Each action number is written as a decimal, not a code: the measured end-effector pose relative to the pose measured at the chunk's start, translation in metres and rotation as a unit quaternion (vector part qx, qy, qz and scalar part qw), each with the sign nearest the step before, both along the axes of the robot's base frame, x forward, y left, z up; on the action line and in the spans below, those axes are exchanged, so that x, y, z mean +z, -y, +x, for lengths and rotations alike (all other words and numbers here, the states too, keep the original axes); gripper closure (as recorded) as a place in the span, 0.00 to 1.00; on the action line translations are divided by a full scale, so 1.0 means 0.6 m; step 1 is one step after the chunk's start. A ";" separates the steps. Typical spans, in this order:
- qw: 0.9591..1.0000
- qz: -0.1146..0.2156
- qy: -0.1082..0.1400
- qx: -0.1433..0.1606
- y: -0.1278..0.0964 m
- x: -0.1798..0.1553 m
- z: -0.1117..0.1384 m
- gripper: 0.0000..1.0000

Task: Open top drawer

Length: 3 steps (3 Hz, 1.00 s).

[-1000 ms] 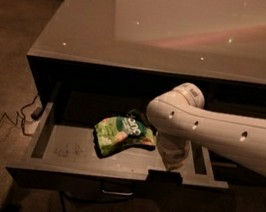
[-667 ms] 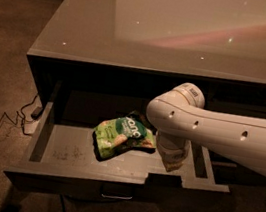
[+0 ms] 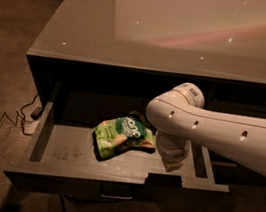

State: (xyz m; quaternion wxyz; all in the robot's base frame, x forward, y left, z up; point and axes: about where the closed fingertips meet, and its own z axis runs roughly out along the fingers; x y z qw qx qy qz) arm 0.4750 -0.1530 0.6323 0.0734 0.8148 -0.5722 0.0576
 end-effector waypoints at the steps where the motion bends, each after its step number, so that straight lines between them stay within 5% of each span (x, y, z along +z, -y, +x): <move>1: 1.000 0.000 0.000 0.000 0.000 0.000 0.000 0.35; 2: 1.000 0.000 0.000 0.000 0.000 0.000 0.000 0.12; 3: 1.000 0.000 0.000 0.000 0.000 0.000 0.000 0.00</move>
Offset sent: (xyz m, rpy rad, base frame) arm 0.0000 0.0000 0.0000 0.0000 0.0000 0.0000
